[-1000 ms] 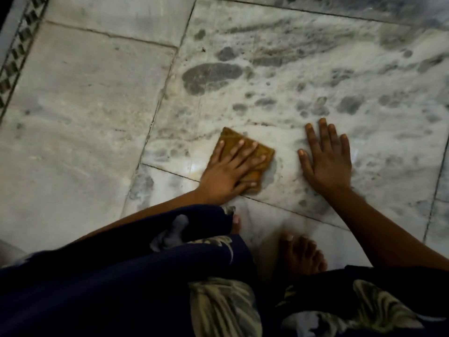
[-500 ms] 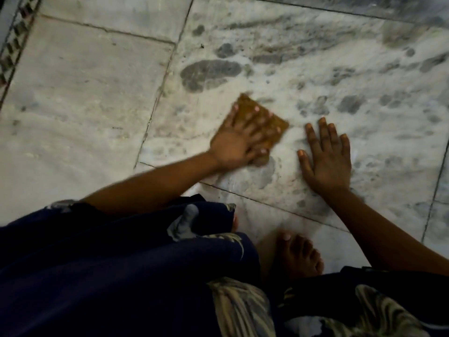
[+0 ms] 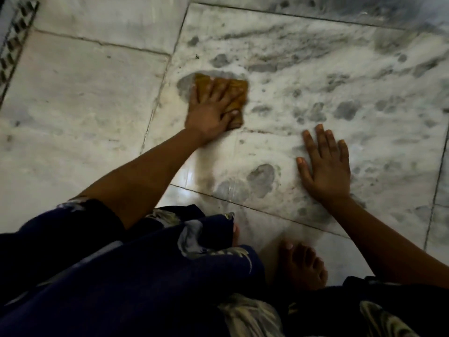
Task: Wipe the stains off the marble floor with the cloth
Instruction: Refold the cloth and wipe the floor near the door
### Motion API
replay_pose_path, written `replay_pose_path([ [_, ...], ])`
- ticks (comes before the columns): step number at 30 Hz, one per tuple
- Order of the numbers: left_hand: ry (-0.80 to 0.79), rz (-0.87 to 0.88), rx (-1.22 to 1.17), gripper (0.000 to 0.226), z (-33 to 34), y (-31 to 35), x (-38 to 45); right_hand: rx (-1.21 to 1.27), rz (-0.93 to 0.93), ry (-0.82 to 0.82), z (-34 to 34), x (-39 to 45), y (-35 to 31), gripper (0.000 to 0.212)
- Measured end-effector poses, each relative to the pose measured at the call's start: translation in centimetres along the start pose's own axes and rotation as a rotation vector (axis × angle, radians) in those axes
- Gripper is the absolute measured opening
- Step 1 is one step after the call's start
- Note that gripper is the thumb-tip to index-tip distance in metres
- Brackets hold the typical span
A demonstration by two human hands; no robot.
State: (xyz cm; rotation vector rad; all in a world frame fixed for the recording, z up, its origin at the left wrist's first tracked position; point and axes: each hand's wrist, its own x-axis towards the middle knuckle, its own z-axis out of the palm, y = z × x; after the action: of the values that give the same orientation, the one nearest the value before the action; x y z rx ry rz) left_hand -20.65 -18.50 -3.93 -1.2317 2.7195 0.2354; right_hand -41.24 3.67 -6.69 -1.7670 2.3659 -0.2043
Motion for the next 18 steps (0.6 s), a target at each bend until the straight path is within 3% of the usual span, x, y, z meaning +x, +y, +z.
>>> replay_pose_path([
  [2, 0.002, 0.191, 0.048, 0.065, 0.8, 3.4, -0.3, 0.004, -0.001, -0.002, 0.0, 0.0, 0.0, 0.062],
  [5, 0.032, 0.462, 0.070, 0.055, 2.3, 5.7, -4.5, 0.004, 0.002, 0.002, -0.1, -0.1, 0.1, 0.061],
  [9, 0.070, 0.589, 0.102, 0.051, 3.8, 0.5, -8.5, -0.001, 0.008, 0.000, 0.1, 0.0, 0.1, 0.061],
  [14, 0.069, 0.144, -0.054, 0.059, 1.5, -5.9, -3.4, -0.004, 0.018, -0.003, 0.3, 0.0, 0.1, 0.061],
  [18, 0.073, -0.185, -0.133, 0.055, -1.1, -5.3, 4.0, -0.001, 0.010, 0.000, 0.2, 0.0, 0.1, 0.061],
])
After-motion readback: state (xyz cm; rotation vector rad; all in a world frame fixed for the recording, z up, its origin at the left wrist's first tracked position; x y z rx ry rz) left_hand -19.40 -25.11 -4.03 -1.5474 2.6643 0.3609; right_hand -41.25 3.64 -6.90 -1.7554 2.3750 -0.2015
